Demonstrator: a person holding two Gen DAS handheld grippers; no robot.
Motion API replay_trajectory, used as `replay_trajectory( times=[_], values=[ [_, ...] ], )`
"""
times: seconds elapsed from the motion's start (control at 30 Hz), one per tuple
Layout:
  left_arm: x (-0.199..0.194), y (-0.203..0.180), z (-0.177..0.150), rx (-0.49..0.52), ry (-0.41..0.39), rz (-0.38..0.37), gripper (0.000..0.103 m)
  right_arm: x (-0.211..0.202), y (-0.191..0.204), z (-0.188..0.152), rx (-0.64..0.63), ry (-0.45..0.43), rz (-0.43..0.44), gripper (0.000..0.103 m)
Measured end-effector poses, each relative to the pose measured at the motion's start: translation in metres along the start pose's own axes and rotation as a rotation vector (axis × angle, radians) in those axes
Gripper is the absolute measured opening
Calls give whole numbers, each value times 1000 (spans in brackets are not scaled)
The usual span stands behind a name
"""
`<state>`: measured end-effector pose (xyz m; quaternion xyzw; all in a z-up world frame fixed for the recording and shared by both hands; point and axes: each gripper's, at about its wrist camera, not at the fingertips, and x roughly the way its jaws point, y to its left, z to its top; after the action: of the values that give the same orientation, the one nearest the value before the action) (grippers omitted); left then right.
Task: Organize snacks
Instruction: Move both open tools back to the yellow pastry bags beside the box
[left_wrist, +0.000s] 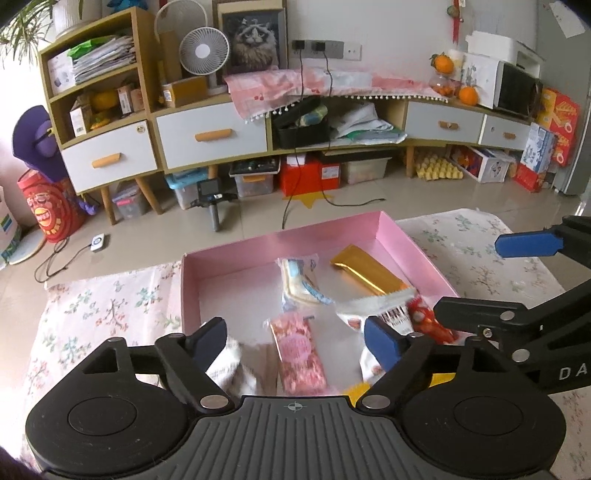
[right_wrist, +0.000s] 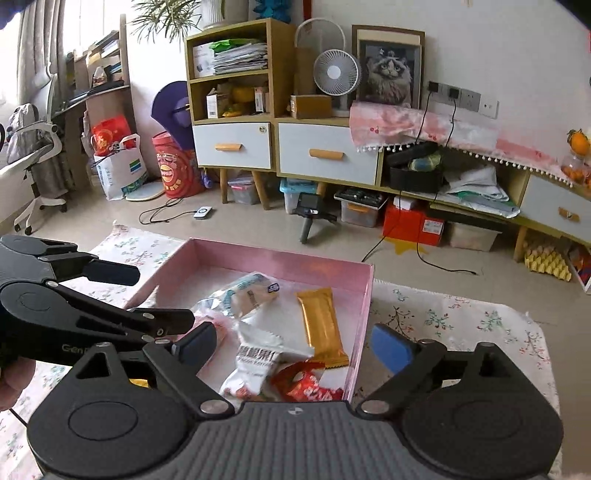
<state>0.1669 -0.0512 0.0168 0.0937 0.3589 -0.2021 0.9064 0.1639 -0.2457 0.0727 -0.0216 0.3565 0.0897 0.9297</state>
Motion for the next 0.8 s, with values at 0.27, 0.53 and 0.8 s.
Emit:
replay_trajectory(
  times=[0.27,0.53,0.8],
  values=[
    [-26,3,-28,-12,9,-9,89,-27,19,-10,-38,-4,-3,82],
    [-50,5,-56,6,23,12,95,-47,43,-24,-87,8,-5,83],
    [-62,5,-85,26,5,14,98,-52,62,-43,-90,23,-16,86]
  ],
)
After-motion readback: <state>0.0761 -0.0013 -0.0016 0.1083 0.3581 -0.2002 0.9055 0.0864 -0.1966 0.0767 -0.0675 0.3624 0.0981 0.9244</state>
